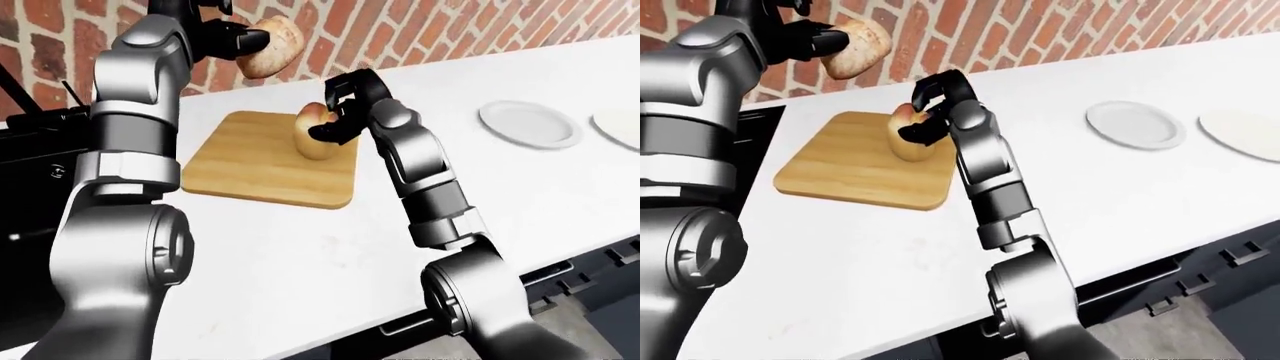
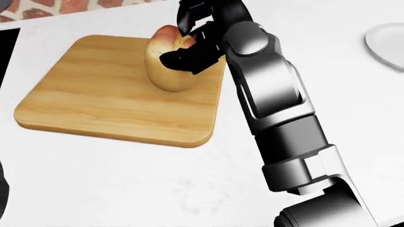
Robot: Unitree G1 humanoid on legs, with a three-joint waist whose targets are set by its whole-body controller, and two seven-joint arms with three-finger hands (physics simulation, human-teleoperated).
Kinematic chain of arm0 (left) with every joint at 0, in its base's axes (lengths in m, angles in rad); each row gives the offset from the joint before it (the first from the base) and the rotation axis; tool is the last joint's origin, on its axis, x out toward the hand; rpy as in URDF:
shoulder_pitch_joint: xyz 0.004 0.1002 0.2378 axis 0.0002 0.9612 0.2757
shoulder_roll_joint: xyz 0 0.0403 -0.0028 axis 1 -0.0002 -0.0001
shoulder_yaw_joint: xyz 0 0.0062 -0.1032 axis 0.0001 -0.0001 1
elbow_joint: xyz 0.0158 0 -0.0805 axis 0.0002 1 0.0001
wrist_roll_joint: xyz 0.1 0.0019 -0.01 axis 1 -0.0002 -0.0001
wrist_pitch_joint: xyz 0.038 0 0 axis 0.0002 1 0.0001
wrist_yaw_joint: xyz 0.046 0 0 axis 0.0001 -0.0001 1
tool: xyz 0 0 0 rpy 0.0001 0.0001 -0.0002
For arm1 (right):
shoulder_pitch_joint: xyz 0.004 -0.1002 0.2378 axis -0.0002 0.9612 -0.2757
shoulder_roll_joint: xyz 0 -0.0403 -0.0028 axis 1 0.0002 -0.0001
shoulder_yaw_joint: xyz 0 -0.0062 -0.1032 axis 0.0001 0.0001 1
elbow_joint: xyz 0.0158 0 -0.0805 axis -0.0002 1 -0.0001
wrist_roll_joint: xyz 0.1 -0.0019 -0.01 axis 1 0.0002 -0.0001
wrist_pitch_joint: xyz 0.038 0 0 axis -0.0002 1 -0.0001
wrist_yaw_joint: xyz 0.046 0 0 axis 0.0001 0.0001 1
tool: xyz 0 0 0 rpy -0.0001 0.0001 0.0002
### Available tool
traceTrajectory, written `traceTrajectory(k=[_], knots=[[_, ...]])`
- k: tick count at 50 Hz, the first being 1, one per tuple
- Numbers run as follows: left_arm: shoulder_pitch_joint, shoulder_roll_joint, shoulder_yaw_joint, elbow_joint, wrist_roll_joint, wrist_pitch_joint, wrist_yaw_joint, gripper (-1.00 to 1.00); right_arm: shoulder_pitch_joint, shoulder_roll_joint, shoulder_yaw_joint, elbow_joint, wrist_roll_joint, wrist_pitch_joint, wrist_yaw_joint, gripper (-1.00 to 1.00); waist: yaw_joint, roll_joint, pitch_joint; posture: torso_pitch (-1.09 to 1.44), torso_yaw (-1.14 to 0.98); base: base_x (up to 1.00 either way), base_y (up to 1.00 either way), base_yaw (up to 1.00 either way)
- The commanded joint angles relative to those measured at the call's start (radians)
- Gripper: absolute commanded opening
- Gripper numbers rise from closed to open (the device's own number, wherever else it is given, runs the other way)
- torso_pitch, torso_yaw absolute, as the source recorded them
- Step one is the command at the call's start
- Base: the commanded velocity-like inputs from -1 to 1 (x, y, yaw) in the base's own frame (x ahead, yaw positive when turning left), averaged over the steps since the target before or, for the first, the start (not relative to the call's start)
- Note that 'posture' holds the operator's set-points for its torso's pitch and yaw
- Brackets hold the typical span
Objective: Place all breads on the cutting board.
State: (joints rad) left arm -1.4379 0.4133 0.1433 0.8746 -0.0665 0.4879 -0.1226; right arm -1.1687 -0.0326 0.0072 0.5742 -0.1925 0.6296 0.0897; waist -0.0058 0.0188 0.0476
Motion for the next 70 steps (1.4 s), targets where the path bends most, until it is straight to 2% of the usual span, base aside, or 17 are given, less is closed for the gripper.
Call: traceTrajectory(k=[1, 8, 9, 10, 17, 24, 27, 28, 29, 30, 31, 33, 48, 54, 62, 70], knots=[[-0.044, 0.013, 0.007, -0.042, -0.003, -0.029, 0.004, -1.0, -0.04, -0.006, -0.006, -0.038, -0.005, -0.033, -0.005, -1.0, 0.0, 0.004, -0.037, 0.0, 0.0, 0.0, 0.0, 0.0], [-0.037, 0.014, 0.007, -0.053, -0.004, -0.022, 0.004, -1.0, -0.033, 0.005, -0.003, -0.035, -0.01, -0.037, -0.006, -1.0, 0.0, 0.004, -0.036, 0.0, 0.0, 0.0, 0.0, 0.0], [-0.039, 0.015, 0.007, -0.055, -0.004, -0.018, 0.004, -1.0, -0.035, 0.005, -0.004, -0.035, -0.01, -0.035, -0.005, -0.95, 0.0, 0.004, -0.036, 0.0, 0.0, 0.0, 0.0, 0.0], [-0.039, 0.015, 0.006, -0.058, -0.003, -0.016, 0.004, -1.0, -0.035, 0.006, -0.004, -0.036, -0.01, -0.034, -0.005, -0.63, 0.0, 0.004, -0.036, 0.0, 0.0, 0.0, 0.0, 0.0], [-0.046, 0.011, 0.005, -0.048, -0.002, -0.021, 0.003, -1.0, -0.023, 0.012, -0.002, -0.036, -0.013, -0.04, -0.006, -0.51, 0.002, 0.003, -0.036, 0.0, 0.0, 0.0, 0.0, 0.0], [-0.051, 0.011, 0.007, -0.042, -0.003, -0.024, 0.004, -1.0, -0.023, 0.013, -0.001, -0.038, -0.016, -0.037, -0.004, -0.5, 0.003, 0.002, -0.037, 0.0, 0.0, 0.0, 0.0, 0.0], [-0.056, 0.011, 0.006, -0.033, -0.003, -0.031, 0.003, -1.0, -0.027, 0.013, -0.001, -0.029, -0.017, -0.041, -0.004, -0.4, 0.003, 0.003, -0.038, 0.0, 0.0, 0.0, 0.0, 0.0], [-0.057, 0.012, 0.007, -0.029, -0.003, -0.034, 0.002, -1.0, -0.027, 0.013, -0.002, -0.03, -0.017, -0.039, -0.004, -0.33, 0.003, 0.003, -0.038, 0.0, 0.0, 0.0, 0.0, 0.0], [-0.06, 0.012, 0.006, -0.031, -0.003, -0.029, 0.003, -1.0, -0.026, 0.012, -0.002, -0.026, -0.017, -0.045, -0.003, 0.18, 0.003, 0.003, -0.038, 0.0, 0.0, 0.0, 0.0, 0.0], [-0.058, 0.011, 0.006, -0.034, -0.003, -0.028, 0.003, -1.0, -0.024, 0.013, -0.002, -0.024, -0.017, -0.048, -0.005, 0.41, 0.003, 0.003, -0.039, 0.0, 0.0, 0.0, 0.0, 0.0], [-0.058, 0.011, 0.006, -0.035, -0.003, -0.025, 0.004, -1.0, -0.021, 0.014, 0.001, -0.032, -0.02, -0.041, -0.004, 0.91, 0.003, 0.003, -0.039, 0.0, 0.0, 0.0, 0.0, 0.0], [-0.057, 0.011, 0.006, -0.034, -0.004, -0.029, 0.002, -1.0, -0.021, 0.014, -0.001, -0.042, -0.02, -0.032, -0.002, 1.0, 0.003, 0.002, -0.039, 0.0, 0.0, 0.0, 0.0, 0.0], [-0.028, 0.009, 0.003, -0.086, -0.007, 0.0, 0.002, -1.0, -0.006, 0.021, -0.002, -0.043, -0.02, -0.041, -0.005, 1.0, 0.002, 0.004, -0.041, 0.0, 0.0, 0.0, 0.0, 0.0], [0.038, 0.004, 0.0, -0.151, -0.002, 0.032, -0.015, -1.0, -0.049, 0.003, -0.013, -0.042, -0.009, -0.019, -0.005, 1.0, 0.002, 0.006, -0.04, 0.0, 0.0, 0.0, 0.0, 0.0], [0.178, 0.01, -0.007, -0.393, 0.014, 0.164, -0.059, -1.0, -0.112, -0.029, -0.027, -0.02, 0.006, -0.003, -0.002, 1.0, -0.002, 0.008, -0.04, 0.0, 0.0, 0.0, 0.0, 0.0], [0.262, 0.036, 0.017, -0.528, 0.034, 0.239, -0.097, -1.0, -0.157, -0.06, -0.033, -0.009, 0.01, 0.013, 0.008, 1.0, -0.002, 0.008, -0.035, 0.0, 0.0, 0.0, 0.0, 0.0]])
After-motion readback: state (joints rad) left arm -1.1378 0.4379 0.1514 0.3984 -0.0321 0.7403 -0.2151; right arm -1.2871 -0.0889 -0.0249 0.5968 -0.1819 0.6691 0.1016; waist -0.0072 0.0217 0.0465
